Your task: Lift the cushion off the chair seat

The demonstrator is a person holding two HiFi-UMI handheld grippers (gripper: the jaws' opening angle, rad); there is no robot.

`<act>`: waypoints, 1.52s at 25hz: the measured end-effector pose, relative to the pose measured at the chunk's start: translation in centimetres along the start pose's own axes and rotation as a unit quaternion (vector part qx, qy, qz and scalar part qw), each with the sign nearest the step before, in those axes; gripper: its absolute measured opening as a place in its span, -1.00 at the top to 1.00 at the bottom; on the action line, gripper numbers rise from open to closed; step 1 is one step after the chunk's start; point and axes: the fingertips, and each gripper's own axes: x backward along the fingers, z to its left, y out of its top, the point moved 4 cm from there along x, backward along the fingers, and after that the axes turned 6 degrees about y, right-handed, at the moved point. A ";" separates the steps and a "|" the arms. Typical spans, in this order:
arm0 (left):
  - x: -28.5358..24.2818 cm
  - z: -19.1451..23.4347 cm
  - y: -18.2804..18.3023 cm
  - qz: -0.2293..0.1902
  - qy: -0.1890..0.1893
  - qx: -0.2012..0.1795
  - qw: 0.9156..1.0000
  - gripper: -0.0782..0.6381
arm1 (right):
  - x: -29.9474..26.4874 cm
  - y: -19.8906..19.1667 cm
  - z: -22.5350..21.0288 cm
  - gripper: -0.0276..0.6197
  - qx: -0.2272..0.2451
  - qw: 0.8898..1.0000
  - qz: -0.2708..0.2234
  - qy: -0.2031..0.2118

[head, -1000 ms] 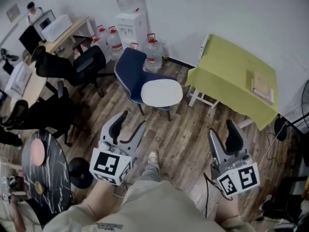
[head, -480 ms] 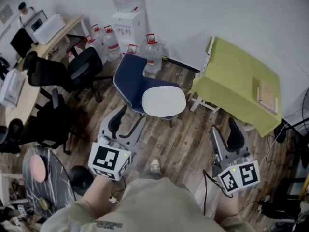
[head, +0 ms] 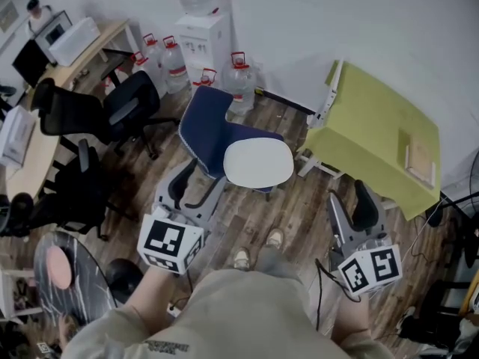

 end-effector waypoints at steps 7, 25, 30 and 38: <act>-5.5 1.0 -0.2 0.024 0.010 0.006 1.000 0.10 | -5.2 -1.3 -4.6 0.10 -0.019 1.000 0.021 0.012; -26.1 3.7 -6.0 0.136 0.059 0.046 0.988 0.09 | -24.1 -10.2 -21.3 0.10 -0.083 0.987 0.123 0.062; -32.6 4.0 -10.7 0.199 0.075 0.075 0.974 0.09 | -29.7 -15.3 -25.7 0.10 -0.100 0.975 0.180 0.081; -41.6 5.5 -18.2 0.280 0.098 0.101 0.950 0.09 | -38.2 -24.2 -29.8 0.10 -0.096 0.948 0.272 0.135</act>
